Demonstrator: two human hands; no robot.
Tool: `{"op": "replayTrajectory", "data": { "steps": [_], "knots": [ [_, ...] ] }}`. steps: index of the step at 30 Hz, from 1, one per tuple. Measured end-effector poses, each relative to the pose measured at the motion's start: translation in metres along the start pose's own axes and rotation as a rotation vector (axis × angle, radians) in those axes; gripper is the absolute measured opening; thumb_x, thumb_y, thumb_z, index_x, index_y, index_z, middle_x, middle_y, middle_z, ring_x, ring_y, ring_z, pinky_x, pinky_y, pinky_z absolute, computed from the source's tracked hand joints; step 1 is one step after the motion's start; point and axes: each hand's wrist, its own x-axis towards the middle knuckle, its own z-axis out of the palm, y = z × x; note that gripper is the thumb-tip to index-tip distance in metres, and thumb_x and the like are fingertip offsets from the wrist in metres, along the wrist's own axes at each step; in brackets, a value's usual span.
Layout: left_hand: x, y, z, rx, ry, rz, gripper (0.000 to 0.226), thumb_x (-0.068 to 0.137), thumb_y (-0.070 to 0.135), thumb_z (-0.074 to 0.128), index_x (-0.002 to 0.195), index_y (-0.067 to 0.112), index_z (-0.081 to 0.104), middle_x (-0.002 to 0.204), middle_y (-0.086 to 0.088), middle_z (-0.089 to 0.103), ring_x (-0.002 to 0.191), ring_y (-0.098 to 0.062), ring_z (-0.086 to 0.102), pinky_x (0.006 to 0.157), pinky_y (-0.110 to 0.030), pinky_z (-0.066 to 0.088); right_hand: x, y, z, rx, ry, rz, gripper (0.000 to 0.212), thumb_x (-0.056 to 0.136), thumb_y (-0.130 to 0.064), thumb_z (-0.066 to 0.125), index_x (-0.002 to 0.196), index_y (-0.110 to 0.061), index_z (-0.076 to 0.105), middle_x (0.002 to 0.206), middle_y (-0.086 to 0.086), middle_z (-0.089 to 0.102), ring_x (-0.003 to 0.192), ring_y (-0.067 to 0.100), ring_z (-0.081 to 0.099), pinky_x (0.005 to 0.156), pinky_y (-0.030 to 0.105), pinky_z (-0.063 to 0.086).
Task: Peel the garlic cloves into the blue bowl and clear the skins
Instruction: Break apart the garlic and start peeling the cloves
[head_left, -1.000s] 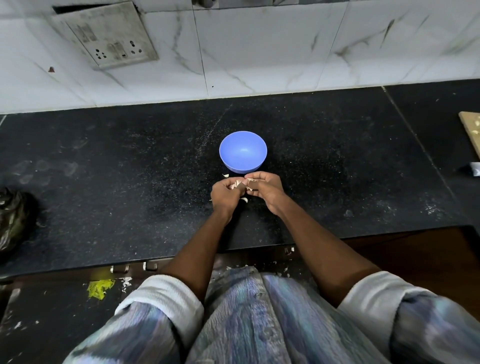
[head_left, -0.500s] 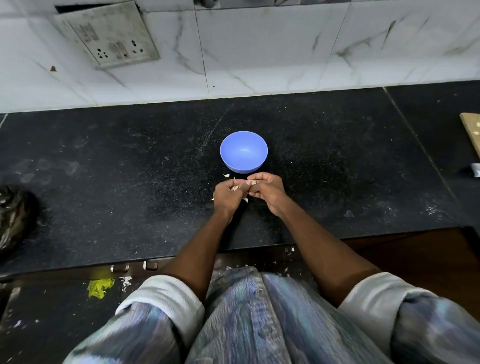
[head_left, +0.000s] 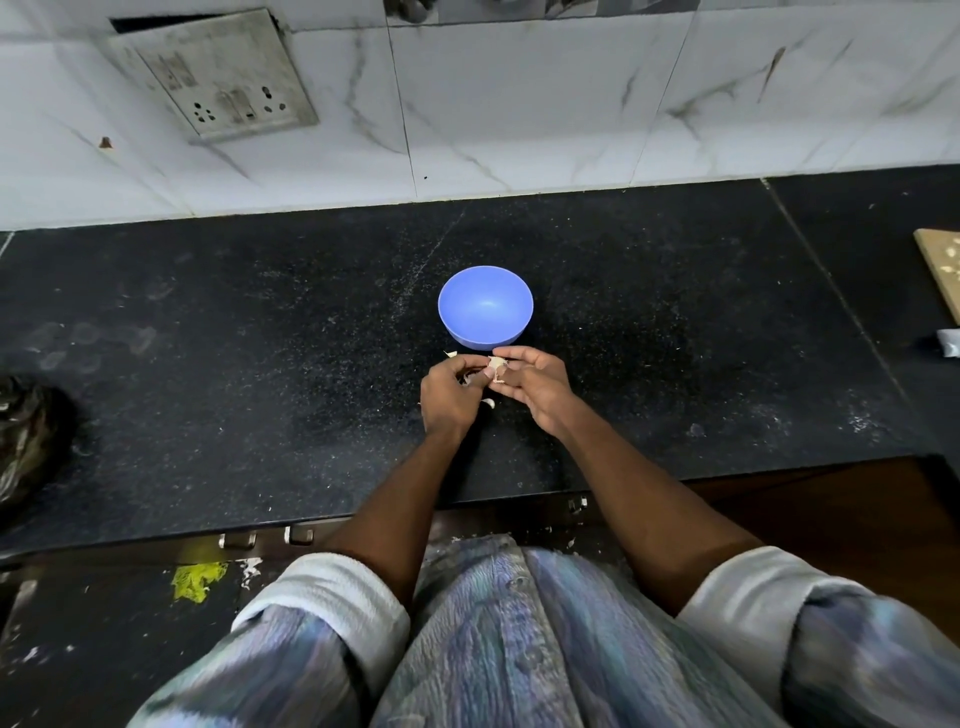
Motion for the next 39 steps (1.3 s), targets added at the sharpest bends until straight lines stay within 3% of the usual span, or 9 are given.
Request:
{"op": "replayTrajectory", "data": {
  "steps": [4,9,13,17,24,29,33,35,39],
  "knots": [
    [-0.001,0.002,0.001,-0.113,-0.047,-0.019,0.026,0.077,0.016,0.094,0.101,0.014,0.082,0.086,0.005,0.08,0.08,-0.012,0.076,0.075,-0.024,0.062,-0.001,0.0,-0.002,-0.05,0.029,0.002,0.034,0.085,0.015,0.069,0.114,-0.002,0.073,0.107,0.016,0.077,0.102,0.027,0.075,0.085,0.033,0.061],
    [-0.002,0.007,0.004,-0.2,0.039,-0.128,0.018,0.079,0.013,0.093,0.095,0.011,0.085,0.083,0.002,0.081,0.077,-0.012,0.078,0.076,-0.027,0.063,0.0,0.0,-0.004,-0.069,0.006,0.009,0.028,0.086,0.015,0.069,0.108,-0.002,0.074,0.106,0.017,0.077,0.1,0.027,0.075,0.089,0.036,0.061],
    [-0.003,0.005,0.009,-0.122,0.11,-0.168,0.013,0.082,0.017,0.09,0.094,0.014,0.086,0.082,0.003,0.081,0.076,-0.013,0.078,0.077,-0.033,0.065,0.0,0.002,-0.005,-0.075,0.009,0.029,0.029,0.085,0.009,0.076,0.113,0.004,0.073,0.106,0.019,0.077,0.1,0.029,0.076,0.089,0.035,0.061],
    [-0.004,0.005,0.013,-0.045,0.128,-0.14,0.014,0.086,0.017,0.087,0.1,0.013,0.085,0.089,-0.001,0.082,0.08,-0.013,0.076,0.08,-0.032,0.063,0.002,0.004,-0.004,-0.069,0.071,0.024,0.023,0.088,0.015,0.067,0.107,0.003,0.074,0.104,0.021,0.076,0.097,0.031,0.075,0.083,0.032,0.062],
    [-0.002,0.008,0.013,-0.12,0.163,-0.21,0.01,0.092,0.019,0.081,0.099,0.014,0.085,0.074,0.001,0.078,0.059,-0.008,0.067,0.061,-0.024,0.059,-0.001,-0.003,-0.001,-0.032,0.006,0.018,0.026,0.092,0.012,0.066,0.116,0.008,0.07,0.109,0.02,0.076,0.1,0.027,0.076,0.085,0.03,0.062],
    [0.001,0.006,0.01,-0.247,0.132,-0.29,0.009,0.088,0.013,0.081,0.091,0.02,0.085,0.074,-0.001,0.079,0.062,-0.012,0.069,0.066,-0.03,0.061,-0.003,-0.007,0.003,-0.011,-0.048,0.016,0.029,0.088,0.0,0.076,0.116,0.004,0.069,0.108,0.018,0.077,0.102,0.026,0.076,0.087,0.032,0.061],
    [-0.002,0.009,0.01,-0.38,0.118,-0.402,0.017,0.085,-0.003,0.074,0.082,0.011,0.083,0.08,-0.013,0.079,0.071,-0.022,0.07,0.07,-0.033,0.06,-0.001,-0.004,0.004,-0.098,-0.012,-0.003,0.028,0.085,0.001,0.08,0.112,0.003,0.072,0.106,0.018,0.077,0.101,0.028,0.075,0.091,0.035,0.061],
    [-0.001,0.007,0.011,-0.351,0.136,-0.422,0.012,0.084,0.0,0.077,0.088,0.009,0.084,0.08,-0.011,0.079,0.072,-0.021,0.072,0.073,-0.034,0.062,0.0,-0.003,0.004,-0.112,0.0,-0.002,0.027,0.087,0.003,0.077,0.113,0.004,0.072,0.107,0.019,0.077,0.101,0.029,0.075,0.092,0.036,0.06],
    [-0.001,0.003,0.012,-0.24,0.183,-0.403,0.009,0.082,0.012,0.082,0.084,0.021,0.084,0.076,0.001,0.08,0.078,-0.021,0.078,0.078,-0.04,0.066,0.001,0.002,0.011,-0.183,0.048,-0.04,0.021,0.088,0.006,0.074,0.109,0.003,0.073,0.103,0.018,0.077,0.093,0.025,0.075,0.081,0.029,0.061]
  ]
}}
